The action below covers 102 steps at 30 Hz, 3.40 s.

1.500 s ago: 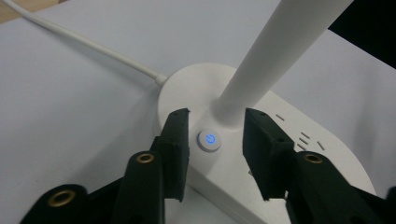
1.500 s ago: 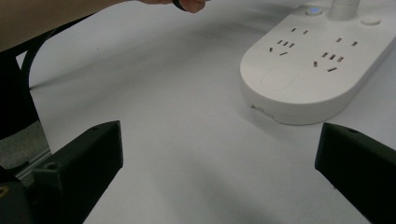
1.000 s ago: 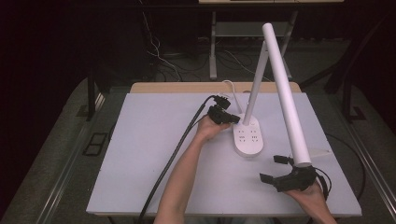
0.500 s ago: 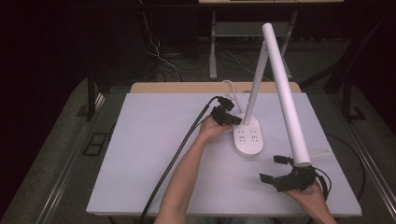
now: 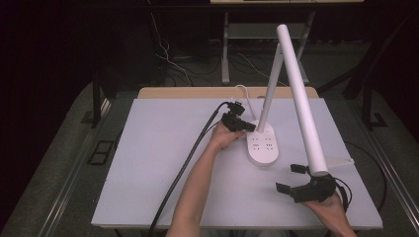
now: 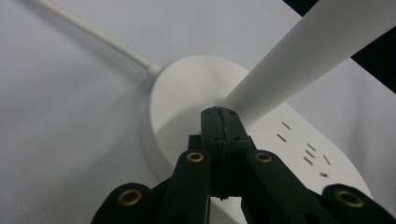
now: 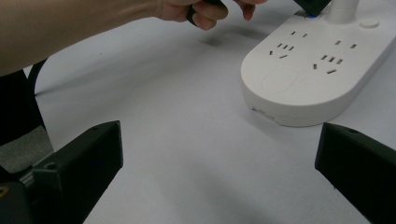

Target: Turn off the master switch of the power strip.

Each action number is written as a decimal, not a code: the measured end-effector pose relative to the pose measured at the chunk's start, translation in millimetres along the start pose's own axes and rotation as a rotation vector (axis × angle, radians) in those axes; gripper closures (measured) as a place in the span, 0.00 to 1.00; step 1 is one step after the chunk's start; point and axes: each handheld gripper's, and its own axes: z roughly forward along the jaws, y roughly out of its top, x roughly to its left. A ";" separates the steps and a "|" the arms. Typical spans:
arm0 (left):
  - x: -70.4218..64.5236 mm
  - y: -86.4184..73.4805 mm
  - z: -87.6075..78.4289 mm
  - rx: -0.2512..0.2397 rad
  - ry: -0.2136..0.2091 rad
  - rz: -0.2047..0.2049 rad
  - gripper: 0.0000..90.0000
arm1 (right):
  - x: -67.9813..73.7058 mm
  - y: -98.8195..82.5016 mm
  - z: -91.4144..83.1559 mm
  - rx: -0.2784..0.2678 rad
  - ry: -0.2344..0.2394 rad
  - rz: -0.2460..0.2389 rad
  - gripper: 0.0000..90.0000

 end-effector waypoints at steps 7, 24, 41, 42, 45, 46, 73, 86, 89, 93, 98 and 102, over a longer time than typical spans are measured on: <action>-5.8 3.4 1.5 0.036 0.038 0.042 1.00 | -1.0 -0.3 -0.7 -0.006 -0.003 0.006 0.00; -7.6 9.7 -24.3 0.050 0.104 0.117 1.00 | -1.1 -0.6 2.3 0.005 -0.007 -0.003 0.00; -14.3 7.4 -66.5 -0.049 0.087 0.120 0.95 | -1.1 -0.6 2.6 0.005 -0.007 -0.004 0.00; -13.7 7.0 -70.0 -0.048 0.086 0.133 0.94 | -1.0 -0.5 2.7 0.006 -0.006 -0.002 0.00; -14.7 4.9 -79.0 -0.059 0.103 0.132 0.93 | -0.8 -0.6 3.0 0.008 -0.007 -0.003 0.00; -14.3 4.3 -82.5 -0.061 0.111 0.139 0.93 | -0.8 -0.7 3.0 0.010 -0.006 -0.003 0.00; -23.9 -49.6 -167.1 -0.196 0.076 0.073 0.28 | -1.0 -0.8 4.9 0.018 -0.008 -0.008 0.00; -28.3 -85.2 -193.3 -0.220 0.117 0.023 0.00 | -0.7 -0.9 6.2 0.019 -0.010 -0.009 0.00; -28.9 -95.4 -197.9 -0.221 0.125 0.021 0.00 | -0.4 -0.9 6.4 0.022 -0.011 -0.007 0.00; -29.9 -108.0 -204.9 -0.230 0.141 0.027 0.00 | -0.6 -1.0 6.6 0.024 -0.012 -0.005 0.00; -32.4 -124.1 -211.8 -0.248 0.150 0.032 0.00 | -0.3 -1.0 7.0 0.027 -0.014 -0.001 0.00; -34.9 -136.6 -216.3 -0.254 0.155 0.028 0.00 | -0.5 -1.2 7.2 0.026 -0.014 -0.002 0.00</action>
